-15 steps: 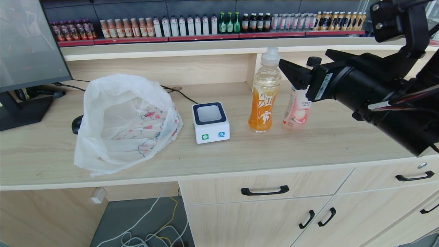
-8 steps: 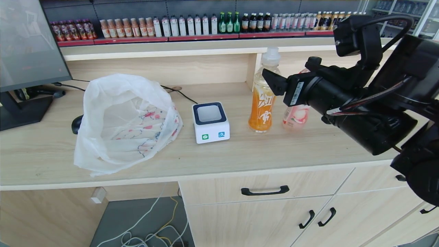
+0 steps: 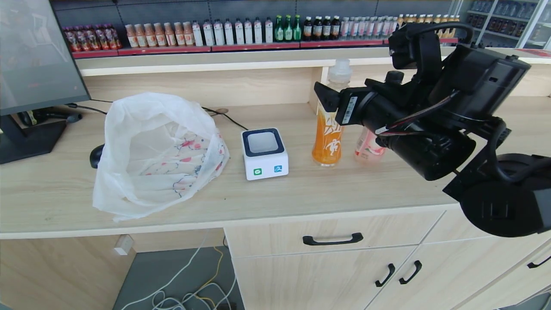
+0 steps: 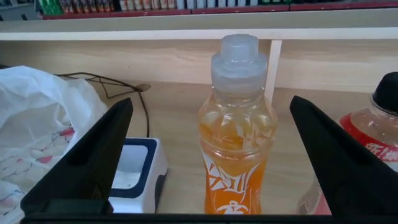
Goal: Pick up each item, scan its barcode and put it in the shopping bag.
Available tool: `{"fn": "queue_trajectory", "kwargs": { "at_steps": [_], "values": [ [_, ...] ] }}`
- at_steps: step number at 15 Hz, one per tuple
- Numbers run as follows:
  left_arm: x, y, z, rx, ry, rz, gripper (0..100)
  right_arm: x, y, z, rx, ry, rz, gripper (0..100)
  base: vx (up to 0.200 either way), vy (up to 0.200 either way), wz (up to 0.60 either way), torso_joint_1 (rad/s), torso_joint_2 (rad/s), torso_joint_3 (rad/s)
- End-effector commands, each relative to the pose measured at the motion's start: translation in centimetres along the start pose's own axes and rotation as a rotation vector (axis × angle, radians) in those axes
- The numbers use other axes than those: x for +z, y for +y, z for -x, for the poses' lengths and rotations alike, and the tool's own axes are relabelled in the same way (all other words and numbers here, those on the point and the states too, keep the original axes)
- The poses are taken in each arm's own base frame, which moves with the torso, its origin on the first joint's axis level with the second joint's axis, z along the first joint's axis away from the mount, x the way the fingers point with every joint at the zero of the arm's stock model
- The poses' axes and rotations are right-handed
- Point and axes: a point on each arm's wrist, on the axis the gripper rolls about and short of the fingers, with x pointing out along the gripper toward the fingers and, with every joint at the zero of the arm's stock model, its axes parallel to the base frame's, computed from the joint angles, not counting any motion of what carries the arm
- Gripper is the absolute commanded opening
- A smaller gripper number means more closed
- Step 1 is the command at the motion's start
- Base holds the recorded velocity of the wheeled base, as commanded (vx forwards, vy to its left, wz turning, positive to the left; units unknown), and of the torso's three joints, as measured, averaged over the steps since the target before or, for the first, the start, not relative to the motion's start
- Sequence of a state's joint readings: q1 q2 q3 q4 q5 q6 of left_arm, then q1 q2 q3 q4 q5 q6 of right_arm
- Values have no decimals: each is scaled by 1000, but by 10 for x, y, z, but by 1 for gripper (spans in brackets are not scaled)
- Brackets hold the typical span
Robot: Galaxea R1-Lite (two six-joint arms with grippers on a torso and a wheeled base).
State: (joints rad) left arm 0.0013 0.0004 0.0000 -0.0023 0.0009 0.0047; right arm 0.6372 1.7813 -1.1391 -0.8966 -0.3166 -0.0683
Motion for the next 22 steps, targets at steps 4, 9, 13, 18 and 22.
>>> {"fn": "queue_trajectory", "kwargs": {
  "at_steps": [4,9,13,18,22],
  "values": [
    [0,0,0,1,0,0,100,-15,-2,-12,-14,27,17,100,0,0,0,0,0,0],
    [0,0,0,1,-1,0,100,-30,-10,-21,-38,59,32,100,0,0,0,0,0,0],
    [0,0,0,1,-1,0,100,-37,-8,-25,-34,71,34,100,0,0,0,0,0,0],
    [0,0,0,1,0,0,100,-48,-8,-30,-43,91,22,100,0,0,0,0,0,0],
    [0,0,0,1,-1,0,100,-58,-9,-33,-50,113,12,100,0,0,0,0,0,0]
  ]
}}
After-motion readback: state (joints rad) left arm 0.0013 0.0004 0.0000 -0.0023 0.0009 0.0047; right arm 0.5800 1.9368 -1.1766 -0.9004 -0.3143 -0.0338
